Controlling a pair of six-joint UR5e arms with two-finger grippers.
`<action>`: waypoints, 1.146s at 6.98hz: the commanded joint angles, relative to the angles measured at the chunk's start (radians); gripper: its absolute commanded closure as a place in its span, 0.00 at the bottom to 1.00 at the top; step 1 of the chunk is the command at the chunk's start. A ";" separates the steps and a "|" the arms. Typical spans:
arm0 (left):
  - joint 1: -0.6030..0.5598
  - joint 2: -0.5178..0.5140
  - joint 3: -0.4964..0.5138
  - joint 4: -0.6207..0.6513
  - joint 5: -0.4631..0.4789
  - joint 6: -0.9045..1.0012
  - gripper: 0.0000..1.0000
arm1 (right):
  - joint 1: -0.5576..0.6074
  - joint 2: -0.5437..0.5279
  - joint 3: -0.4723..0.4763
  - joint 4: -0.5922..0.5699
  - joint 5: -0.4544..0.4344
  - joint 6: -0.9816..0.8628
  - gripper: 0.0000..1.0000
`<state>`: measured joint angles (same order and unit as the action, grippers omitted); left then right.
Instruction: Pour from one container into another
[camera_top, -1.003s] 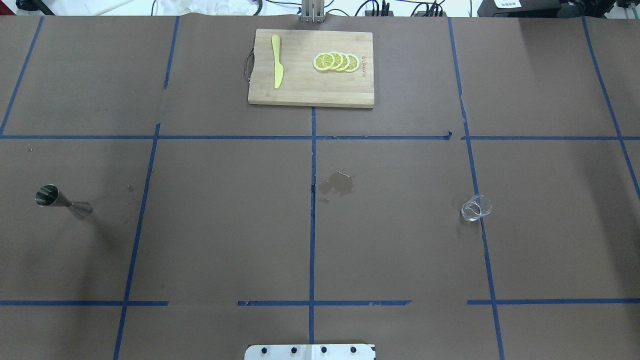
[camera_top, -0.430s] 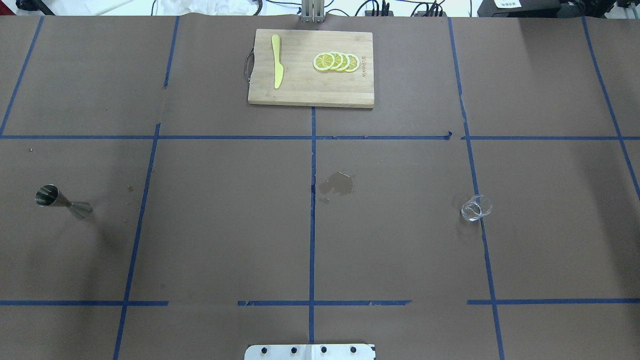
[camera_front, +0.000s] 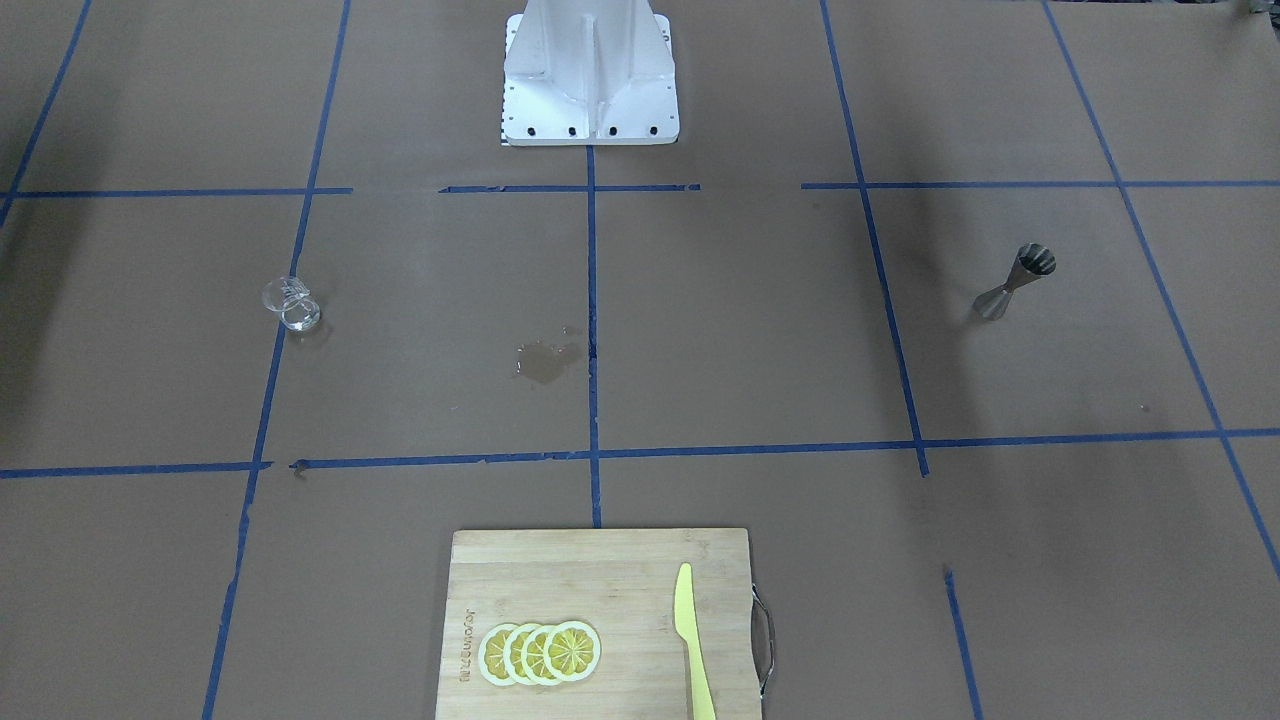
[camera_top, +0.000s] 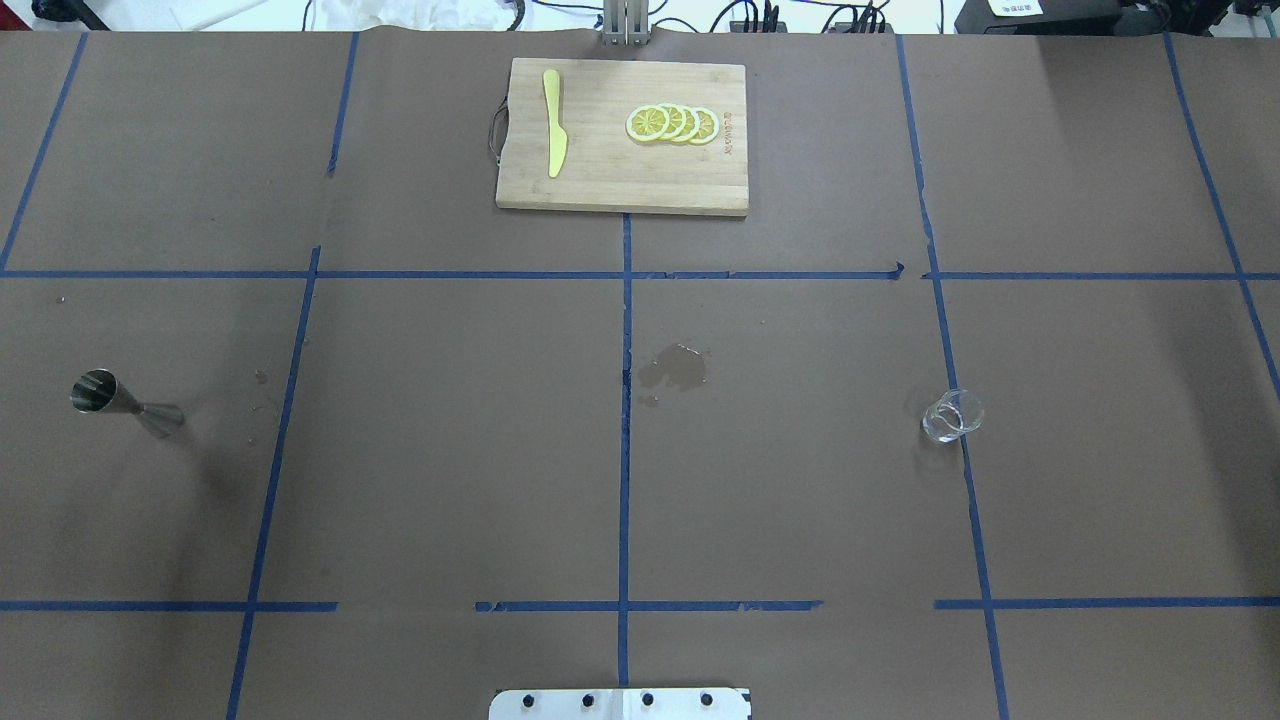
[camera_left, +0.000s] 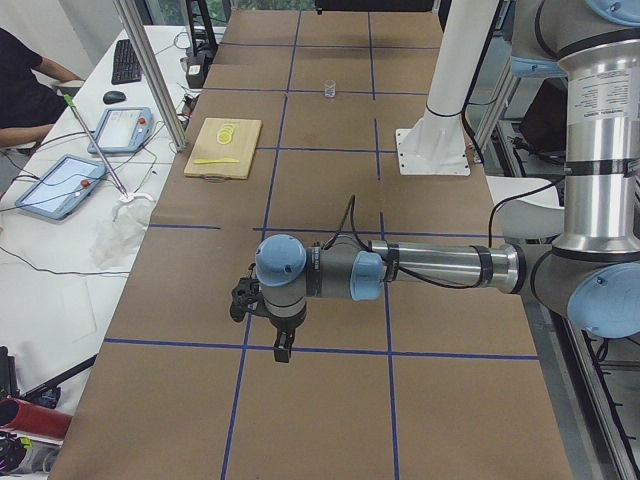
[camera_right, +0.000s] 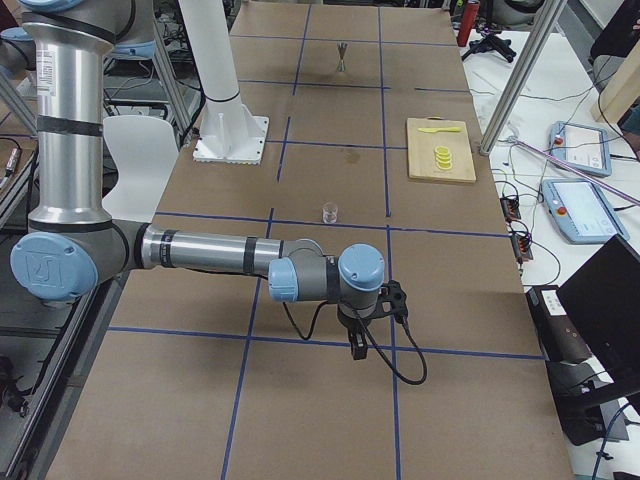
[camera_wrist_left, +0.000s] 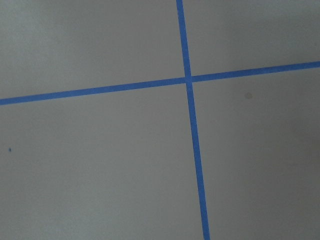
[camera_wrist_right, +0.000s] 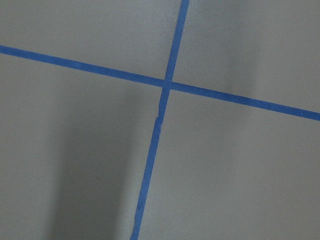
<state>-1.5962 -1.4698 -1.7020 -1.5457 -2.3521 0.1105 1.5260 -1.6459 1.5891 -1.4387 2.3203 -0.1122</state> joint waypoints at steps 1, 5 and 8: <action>0.002 0.041 -0.004 0.001 -0.001 0.001 0.00 | 0.000 0.000 -0.005 0.000 0.002 -0.001 0.00; 0.010 0.037 -0.008 -0.007 -0.001 0.001 0.00 | 0.000 0.004 -0.023 0.003 0.056 0.000 0.00; 0.009 0.034 -0.034 0.001 0.000 0.000 0.00 | 0.000 0.006 -0.018 0.004 0.054 -0.001 0.00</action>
<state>-1.5869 -1.4351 -1.7218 -1.5462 -2.3518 0.1110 1.5263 -1.6403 1.5701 -1.4345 2.3756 -0.1133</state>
